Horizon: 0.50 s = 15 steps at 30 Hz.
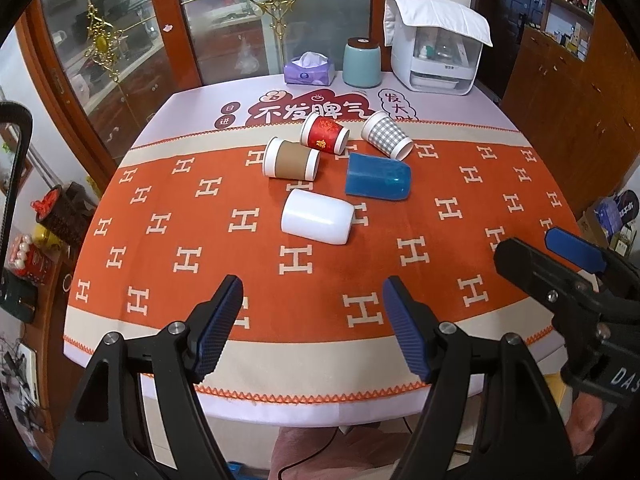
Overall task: Flip cup upside down
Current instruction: 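Move the left gripper down over the white cup lying on its side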
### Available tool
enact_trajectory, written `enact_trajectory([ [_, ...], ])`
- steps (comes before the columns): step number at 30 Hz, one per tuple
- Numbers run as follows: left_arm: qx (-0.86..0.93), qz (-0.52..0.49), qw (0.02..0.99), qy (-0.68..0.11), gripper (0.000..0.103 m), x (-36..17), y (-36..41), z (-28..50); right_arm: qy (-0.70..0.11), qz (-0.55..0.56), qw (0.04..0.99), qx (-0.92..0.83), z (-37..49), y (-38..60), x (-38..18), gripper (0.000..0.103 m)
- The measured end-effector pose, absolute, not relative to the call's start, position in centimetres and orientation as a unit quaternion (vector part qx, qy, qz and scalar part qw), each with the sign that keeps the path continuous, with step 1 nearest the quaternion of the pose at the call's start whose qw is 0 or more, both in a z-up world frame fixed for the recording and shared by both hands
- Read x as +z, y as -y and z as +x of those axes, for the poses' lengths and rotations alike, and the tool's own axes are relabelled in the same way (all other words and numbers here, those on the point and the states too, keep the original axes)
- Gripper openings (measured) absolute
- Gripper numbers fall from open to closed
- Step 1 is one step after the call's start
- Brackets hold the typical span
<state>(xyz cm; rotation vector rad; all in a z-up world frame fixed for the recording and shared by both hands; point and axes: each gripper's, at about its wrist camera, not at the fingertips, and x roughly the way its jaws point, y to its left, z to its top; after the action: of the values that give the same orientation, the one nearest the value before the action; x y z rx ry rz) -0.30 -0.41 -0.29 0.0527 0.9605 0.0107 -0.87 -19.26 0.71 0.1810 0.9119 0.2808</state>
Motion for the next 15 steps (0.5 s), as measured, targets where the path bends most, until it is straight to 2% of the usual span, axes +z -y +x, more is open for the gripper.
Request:
enact_trajectory([
  [4, -0.001, 0.057, 0.887, -0.459, 0.072, -0.1, -0.4, 0.7, -0.45, 0.089, 0.88, 0.125, 0.5, 18.8, 0.2, 0.089],
  [6, -0.011, 0.073, 0.886, -0.457, 0.076, 0.1, -0.9, 1.4, -0.454, 0.094, 0.879, 0.114, 1.3, 18.6, -0.2, 0.089],
  [15, -0.116, 0.177, 0.861, -0.462, 0.078, -0.3, -2.5, 8.0, -0.507, 0.174, 0.843, 0.051, 7.0, 17.9, -4.2, 0.089],
])
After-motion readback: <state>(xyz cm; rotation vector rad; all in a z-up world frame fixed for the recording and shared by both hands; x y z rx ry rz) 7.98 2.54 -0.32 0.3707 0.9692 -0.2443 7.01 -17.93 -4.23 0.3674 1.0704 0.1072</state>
